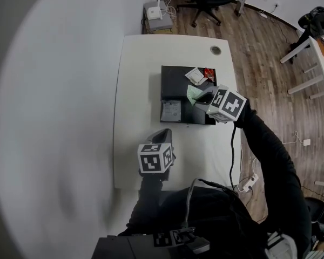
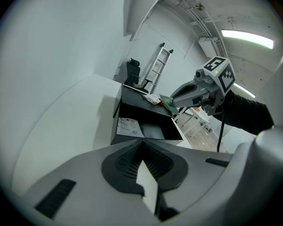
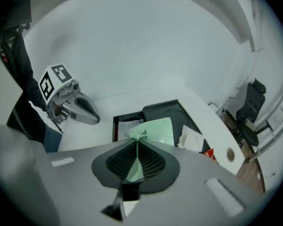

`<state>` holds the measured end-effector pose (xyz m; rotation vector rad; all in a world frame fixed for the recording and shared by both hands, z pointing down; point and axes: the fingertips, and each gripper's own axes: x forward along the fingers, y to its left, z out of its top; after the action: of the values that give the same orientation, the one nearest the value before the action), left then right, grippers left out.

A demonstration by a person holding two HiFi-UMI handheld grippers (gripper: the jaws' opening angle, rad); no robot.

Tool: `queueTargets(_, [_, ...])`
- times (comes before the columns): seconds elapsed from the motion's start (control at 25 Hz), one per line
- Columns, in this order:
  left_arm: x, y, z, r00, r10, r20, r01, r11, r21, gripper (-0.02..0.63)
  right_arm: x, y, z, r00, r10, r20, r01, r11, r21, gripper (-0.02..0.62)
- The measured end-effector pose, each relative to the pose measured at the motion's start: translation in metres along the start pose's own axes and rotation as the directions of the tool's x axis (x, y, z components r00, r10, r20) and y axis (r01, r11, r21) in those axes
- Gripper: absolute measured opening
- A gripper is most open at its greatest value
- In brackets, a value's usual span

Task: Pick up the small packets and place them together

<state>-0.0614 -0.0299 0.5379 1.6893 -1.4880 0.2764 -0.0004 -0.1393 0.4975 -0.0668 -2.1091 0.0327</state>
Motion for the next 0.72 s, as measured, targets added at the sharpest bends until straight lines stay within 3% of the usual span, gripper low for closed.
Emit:
queueTargets(0.16, [0.001,0.000,-0.001,1.000,-0.007,-0.001,0.007,1.000,0.005,0.000,-0.005,-0.037,0.027,0.992,-0.111,0.065,0.110,0.994,0.007,0.015])
queueTargets(0.36, [0.001,0.003,0.001,1.000,-0.003,-0.001,0.003,1.000,-0.006,0.000,0.014,-0.070,0.045,0.983,-0.176,0.053,0.177,0.984,-0.011,0.015])
queueTargets(0.72, [0.002,0.018,0.001,1.000,0.017,-0.003,-0.017,0.999,-0.030,0.000,0.062,-0.090,0.045,0.985,-0.167,-0.032,0.166,0.985,-0.040,0.015])
